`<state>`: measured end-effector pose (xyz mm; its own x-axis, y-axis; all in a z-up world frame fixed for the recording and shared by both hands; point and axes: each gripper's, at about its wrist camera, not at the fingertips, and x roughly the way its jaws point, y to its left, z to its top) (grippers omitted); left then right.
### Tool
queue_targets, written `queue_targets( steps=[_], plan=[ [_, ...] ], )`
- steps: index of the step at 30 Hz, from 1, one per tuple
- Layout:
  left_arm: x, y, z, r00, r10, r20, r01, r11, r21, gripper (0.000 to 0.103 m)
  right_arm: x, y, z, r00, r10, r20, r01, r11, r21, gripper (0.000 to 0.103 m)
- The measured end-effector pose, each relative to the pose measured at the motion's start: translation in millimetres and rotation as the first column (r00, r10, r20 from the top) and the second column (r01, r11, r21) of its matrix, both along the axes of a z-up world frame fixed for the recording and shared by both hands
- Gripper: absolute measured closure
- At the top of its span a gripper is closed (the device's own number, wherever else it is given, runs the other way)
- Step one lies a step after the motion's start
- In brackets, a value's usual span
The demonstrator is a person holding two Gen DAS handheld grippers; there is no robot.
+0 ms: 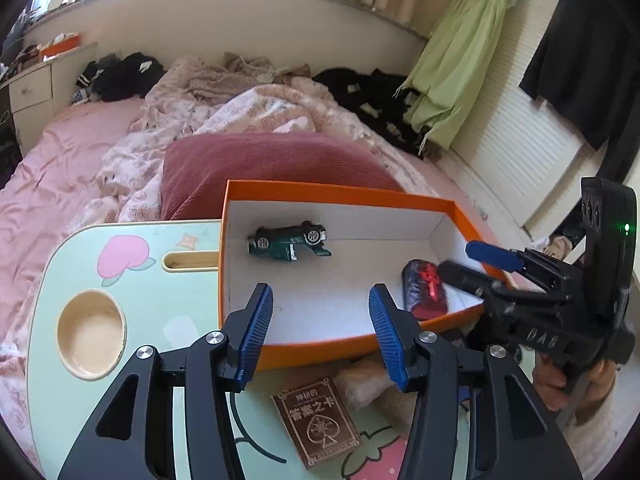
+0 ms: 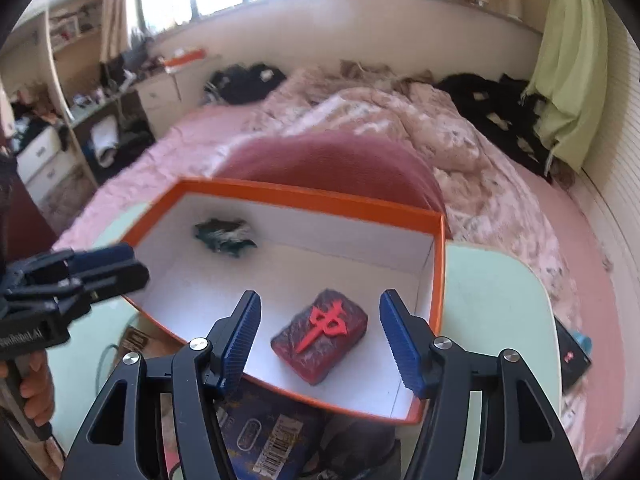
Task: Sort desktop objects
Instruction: 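Drop the toy car into the orange box with left gripper while right drops red case, then grasp the brown card deck box with left gripper while right gripper grasps the white doll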
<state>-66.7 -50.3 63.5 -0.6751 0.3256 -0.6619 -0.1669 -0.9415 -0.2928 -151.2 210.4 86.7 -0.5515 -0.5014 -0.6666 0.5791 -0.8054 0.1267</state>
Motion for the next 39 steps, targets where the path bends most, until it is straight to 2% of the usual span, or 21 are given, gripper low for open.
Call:
queue_targets(
  steps=[2, 4, 6, 7, 8, 10, 12, 14, 17, 19, 22, 24, 26, 27, 28, 29, 30, 32, 34, 36, 39],
  plan=[
    [13.0, -4.2, 8.3, 0.999, -0.002, -0.035, 0.003, 1.000, 0.018, 0.052, 13.4, 16.4, 17.8, 0.999, -0.014, -0.039, 0.011, 0.997, -0.080, 0.042],
    [27.8, -4.1, 16.7, 0.999, -0.012, -0.048, 0.012, 1.000, -0.004, 0.052, 33.2, 38.2, 35.5, 0.998, -0.037, -0.041, 0.030, 0.988, -0.153, 0.039],
    [43.7, 0.7, 21.7, 0.999, -0.030, -0.044, 0.028, 0.998, -0.064, 0.051, 54.4, 56.4, 40.2, 0.998, -0.063, -0.013, 0.059, 0.979, -0.193, 0.014],
    [54.4, 4.0, 22.4, 0.998, -0.041, -0.042, 0.037, 0.995, -0.096, 0.048, 70.7, 66.9, 38.4, 0.998, -0.070, -0.005, 0.068, 0.974, -0.216, 0.006],
    [66.6, 7.0, 20.8, 0.998, -0.056, -0.037, 0.051, 0.992, -0.116, 0.042, 82.3, 71.6, 35.3, 0.997, -0.076, -0.001, 0.074, 0.973, -0.218, 0.005],
    [85.3, 10.5, 12.1, 0.996, -0.083, -0.010, 0.081, 0.991, -0.109, 0.036, 110.0, 75.1, 18.8, 0.997, -0.072, 0.014, 0.073, 0.983, -0.169, 0.005],
    [96.8, 14.8, 0.8, 0.992, -0.123, 0.038, 0.126, 0.988, -0.091, 0.036, 129.1, 70.9, 0.0, 0.997, -0.074, 0.029, 0.076, 0.992, -0.096, 0.005],
    [107.3, 22.3, -9.2, 0.988, -0.136, 0.066, 0.143, 0.984, -0.110, 0.036, 142.5, 65.0, -21.4, 0.995, -0.083, 0.047, 0.085, 0.996, -0.034, 0.005],
    [117.0, 28.5, -19.3, 0.991, -0.114, 0.067, 0.122, 0.982, -0.144, 0.036, 145.6, 49.9, -42.8, 0.995, -0.089, 0.051, 0.086, 0.994, 0.063, 0.005],
    [115.6, 30.5, -27.3, 0.990, -0.110, 0.093, 0.122, 0.983, -0.139, 0.036, 140.3, 44.2, -56.2, 0.990, -0.099, 0.095, 0.089, 0.990, 0.113, 0.005],
    [107.9, 32.7, -45.3, 0.986, -0.070, 0.152, 0.096, 0.980, -0.172, 0.036, 139.6, 42.5, -59.5, 0.992, -0.103, 0.074, 0.093, 0.986, 0.136, 0.004],
    [110.2, 34.2, -48.4, 0.991, -0.042, 0.123, 0.067, 0.976, -0.206, 0.034, 136.8, 44.7, -62.1, 0.992, -0.100, 0.081, 0.088, 0.987, 0.132, 0.000],
    [112.3, 39.6, -51.5, 0.994, -0.023, 0.105, 0.049, 0.966, -0.252, 0.025, 135.3, 46.4, -64.1, 0.992, -0.100, 0.080, 0.089, 0.986, 0.139, 0.000],
    [113.2, 43.2, -53.5, 0.995, -0.020, 0.099, 0.047, 0.961, -0.274, 0.012, 135.5, 45.8, -64.7, 0.992, -0.103, 0.072, 0.091, 0.985, 0.148, 0.000],
    [113.2, 45.4, -56.1, 0.995, -0.028, 0.100, 0.054, 0.962, -0.267, 0.005, 136.0, 45.1, -65.5, 0.993, -0.107, 0.058, 0.096, 0.982, 0.162, 0.000],
    [112.4, 47.3, -57.4, 0.994, -0.035, 0.105, 0.063, 0.961, -0.270, 0.000, 137.3, 44.7, -66.5, 0.993, -0.107, 0.043, 0.098, 0.980, 0.172, 0.000],
    [112.5, 46.8, -57.8, 0.994, -0.039, 0.106, 0.066, 0.961, -0.268, 0.000, 137.2, 46.8, -67.1, 0.994, -0.106, 0.040, 0.098, 0.982, 0.160, 0.000],
    [111.4, 44.8, -57.2, 0.994, -0.037, 0.107, 0.065, 0.962, -0.265, 0.000, 143.5, 46.6, -61.5, 0.993, -0.109, 0.041, 0.103, 0.987, 0.126, 0.003],
    [111.4, 43.3, -57.7, 0.994, -0.032, 0.106, 0.059, 0.963, -0.263, 0.000, 143.7, 56.0, -57.0, 0.994, -0.098, 0.048, 0.095, 0.994, 0.054, 0.026],
    [113.2, 41.2, -58.8, 0.994, -0.032, 0.105, 0.059, 0.963, -0.263, 0.000, 140.3, 62.1, -54.5, 0.994, -0.095, 0.062, 0.095, 0.995, 0.010, 0.040],
    [113.3, 40.2, -59.1, 0.994, -0.033, 0.105, 0.059, 0.963, -0.262, 0.000, 134.1, 67.6, -49.3, 0.992, -0.109, 0.064, 0.111, 0.993, -0.030, 0.050]
  ],
)
